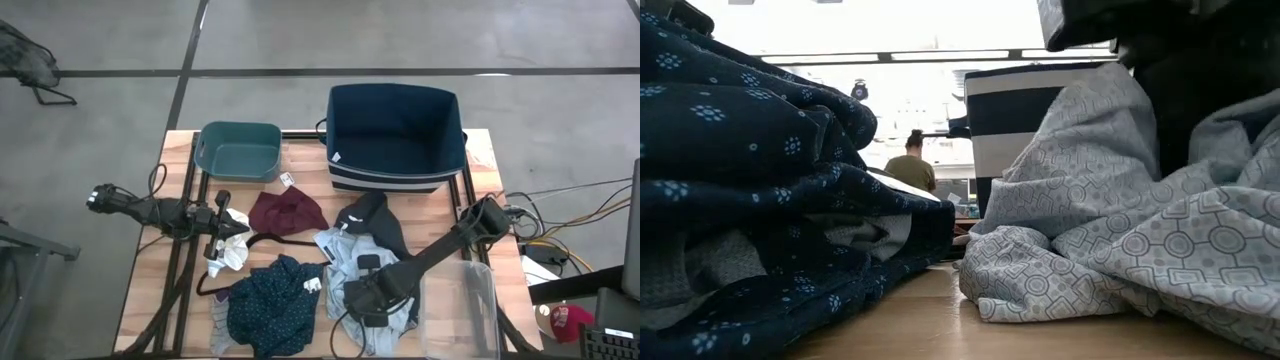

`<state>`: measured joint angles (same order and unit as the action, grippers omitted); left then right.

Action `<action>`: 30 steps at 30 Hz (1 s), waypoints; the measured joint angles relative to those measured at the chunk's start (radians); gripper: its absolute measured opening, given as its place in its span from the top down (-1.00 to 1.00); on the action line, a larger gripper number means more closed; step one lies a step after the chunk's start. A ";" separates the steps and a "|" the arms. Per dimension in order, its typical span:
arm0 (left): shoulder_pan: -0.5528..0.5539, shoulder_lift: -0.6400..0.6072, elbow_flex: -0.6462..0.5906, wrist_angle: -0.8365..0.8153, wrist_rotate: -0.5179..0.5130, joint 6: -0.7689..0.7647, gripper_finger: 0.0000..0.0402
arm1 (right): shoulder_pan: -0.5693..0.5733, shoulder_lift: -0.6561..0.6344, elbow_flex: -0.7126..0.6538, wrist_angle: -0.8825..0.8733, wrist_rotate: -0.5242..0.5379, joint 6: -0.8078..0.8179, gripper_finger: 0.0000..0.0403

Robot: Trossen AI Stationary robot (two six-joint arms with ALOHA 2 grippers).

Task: Pick & Place Cloths
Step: Put the white polo shirt into the blue bin

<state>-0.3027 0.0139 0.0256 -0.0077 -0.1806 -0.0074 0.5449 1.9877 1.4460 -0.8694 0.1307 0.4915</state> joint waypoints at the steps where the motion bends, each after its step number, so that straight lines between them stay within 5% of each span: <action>1: 0.000 0.000 0.000 0.000 0.000 0.000 0.93 | 0.000 -0.011 0.000 -0.007 0.002 -0.001 0.89; 12: 0.000 0.002 0.000 0.000 0.000 0.000 0.93 | 0.000 -0.244 -0.001 -0.100 0.265 -0.005 0.93; 30: 0.000 0.002 0.000 0.000 0.000 0.000 0.93 | -0.091 -0.598 0.139 -0.093 0.662 -0.330 0.93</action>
<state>-0.3028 0.0158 0.0254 -0.0074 -0.1806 -0.0074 0.4534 1.3896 1.5848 -0.9623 0.7929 0.1610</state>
